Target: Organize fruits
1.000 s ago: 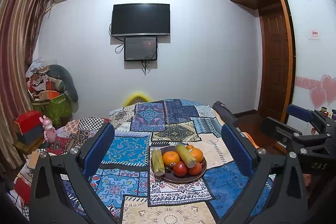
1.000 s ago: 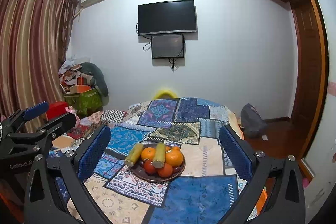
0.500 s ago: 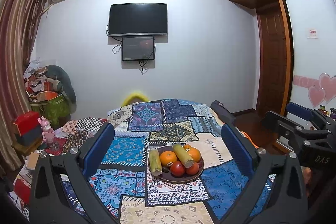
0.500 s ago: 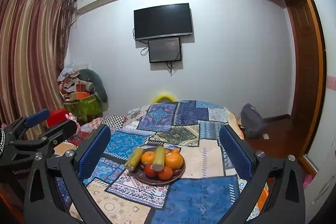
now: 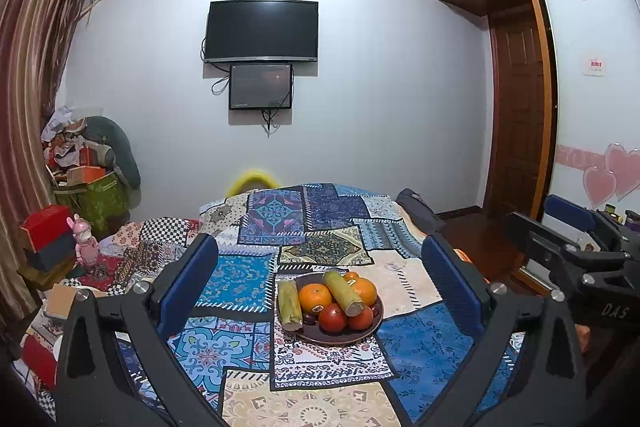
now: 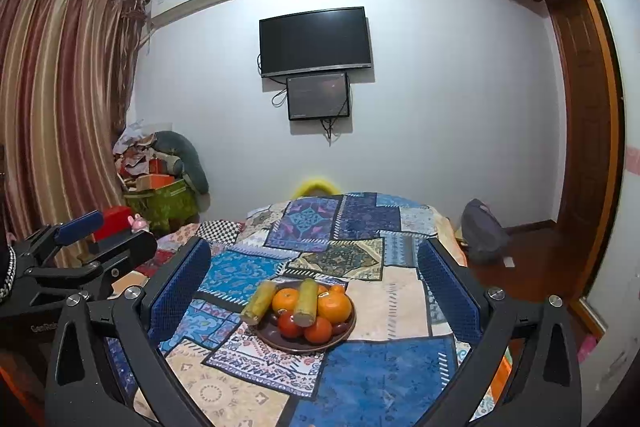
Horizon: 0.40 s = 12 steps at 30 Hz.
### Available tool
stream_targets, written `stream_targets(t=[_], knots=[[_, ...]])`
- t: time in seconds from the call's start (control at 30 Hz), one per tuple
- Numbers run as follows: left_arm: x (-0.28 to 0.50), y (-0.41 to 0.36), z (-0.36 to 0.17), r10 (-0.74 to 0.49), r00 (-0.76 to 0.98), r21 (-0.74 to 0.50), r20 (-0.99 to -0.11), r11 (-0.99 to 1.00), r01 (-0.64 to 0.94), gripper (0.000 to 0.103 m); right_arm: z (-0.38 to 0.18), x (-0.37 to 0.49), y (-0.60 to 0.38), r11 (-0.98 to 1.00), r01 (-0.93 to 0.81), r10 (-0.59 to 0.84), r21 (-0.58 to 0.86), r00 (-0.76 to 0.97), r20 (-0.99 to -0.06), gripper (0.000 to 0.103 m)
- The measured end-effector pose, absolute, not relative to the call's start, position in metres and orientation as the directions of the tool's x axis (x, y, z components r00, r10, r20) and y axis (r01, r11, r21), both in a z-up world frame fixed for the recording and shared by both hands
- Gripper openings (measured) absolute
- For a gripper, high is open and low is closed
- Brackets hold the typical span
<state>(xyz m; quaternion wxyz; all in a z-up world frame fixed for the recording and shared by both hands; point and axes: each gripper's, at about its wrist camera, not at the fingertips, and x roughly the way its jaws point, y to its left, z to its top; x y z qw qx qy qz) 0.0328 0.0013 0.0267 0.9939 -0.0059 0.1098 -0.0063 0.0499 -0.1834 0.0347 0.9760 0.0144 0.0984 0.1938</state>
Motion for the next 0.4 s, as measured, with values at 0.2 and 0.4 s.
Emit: stream_targets(t=[0.2,0.4], knots=[[0.0327,0.0009,0.0270,-0.015,0.976,-0.015,-0.216,1.000,0.012,0.103,0.0345,0.0496,-0.1828,0.924,-0.377,0.381,0.062,0.906,-0.185,0.103],[0.0331,0.0026,0.0269,-0.023,0.975,-0.025,-0.221,1.000,0.018,0.103,0.0352,0.0500,-0.1820,0.923,-0.379,0.385,0.067,0.904,-0.187,0.103]])
